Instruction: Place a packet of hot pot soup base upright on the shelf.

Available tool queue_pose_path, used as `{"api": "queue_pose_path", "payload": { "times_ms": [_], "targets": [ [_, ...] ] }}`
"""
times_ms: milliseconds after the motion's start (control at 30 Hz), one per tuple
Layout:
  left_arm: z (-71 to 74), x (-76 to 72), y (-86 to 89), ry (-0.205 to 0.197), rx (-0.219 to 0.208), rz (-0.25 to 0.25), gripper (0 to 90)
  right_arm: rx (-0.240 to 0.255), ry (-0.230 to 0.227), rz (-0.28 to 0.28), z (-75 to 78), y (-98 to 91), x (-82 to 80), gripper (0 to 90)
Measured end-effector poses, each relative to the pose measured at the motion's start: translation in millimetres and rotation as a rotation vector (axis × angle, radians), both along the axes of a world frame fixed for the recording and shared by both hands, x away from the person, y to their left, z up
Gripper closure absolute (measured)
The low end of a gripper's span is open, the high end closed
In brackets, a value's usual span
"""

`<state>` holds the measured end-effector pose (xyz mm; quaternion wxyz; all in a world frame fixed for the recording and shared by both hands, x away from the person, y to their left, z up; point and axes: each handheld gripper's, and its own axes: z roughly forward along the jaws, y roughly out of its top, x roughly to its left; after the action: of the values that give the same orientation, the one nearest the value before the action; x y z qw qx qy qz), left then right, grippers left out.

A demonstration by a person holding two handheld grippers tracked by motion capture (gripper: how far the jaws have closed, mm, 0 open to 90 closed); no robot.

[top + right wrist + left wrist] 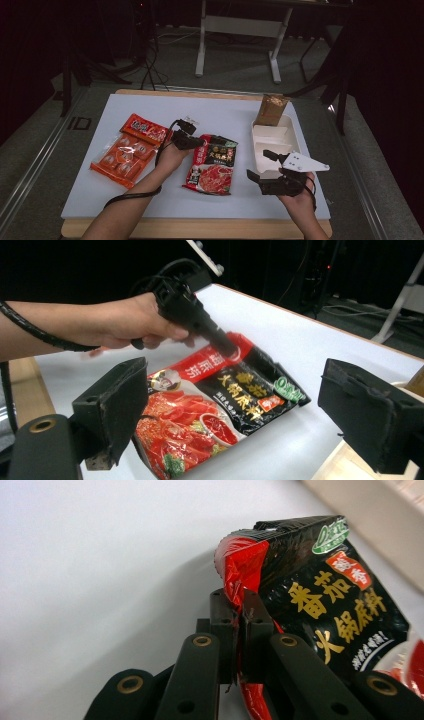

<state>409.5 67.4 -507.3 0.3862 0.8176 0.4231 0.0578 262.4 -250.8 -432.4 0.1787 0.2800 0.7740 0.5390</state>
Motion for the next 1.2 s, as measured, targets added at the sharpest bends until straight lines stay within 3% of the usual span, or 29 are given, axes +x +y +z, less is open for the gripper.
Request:
{"api": "queue_pose_path", "payload": {
  "times_ms": [267,400,733,867,1200],
  "targets": [
    [19.7,-14.8,-0.6,-0.064,-0.013,-0.017,87.2,-0.006,-0.015,-0.015,2.5,-1.4,-0.9,10.3],
    [31.5,-24.3,0.5,-0.082,-0.047,-0.027,87.2,-0.011,-0.008,-0.027,3.4,-2.3,0.2,10.1],
    [55.9,-51.1,-4.9,-0.175,-0.071,-0.065,87.3,-0.007,-0.019,-0.033,6.0,-4.3,-0.5,12.0],
    [67.0,-64.6,-6.4,-0.213,-0.111,-0.074,87.5,-0.009,0.001,-0.037,5.2,-4.2,0.5,12.8],
    [91.4,-89.7,-1.9,-0.295,-0.185,-0.101,87.5,-0.016,-0.005,-0.056,7.9,-5.7,-0.2,13.9]
  ]
}}
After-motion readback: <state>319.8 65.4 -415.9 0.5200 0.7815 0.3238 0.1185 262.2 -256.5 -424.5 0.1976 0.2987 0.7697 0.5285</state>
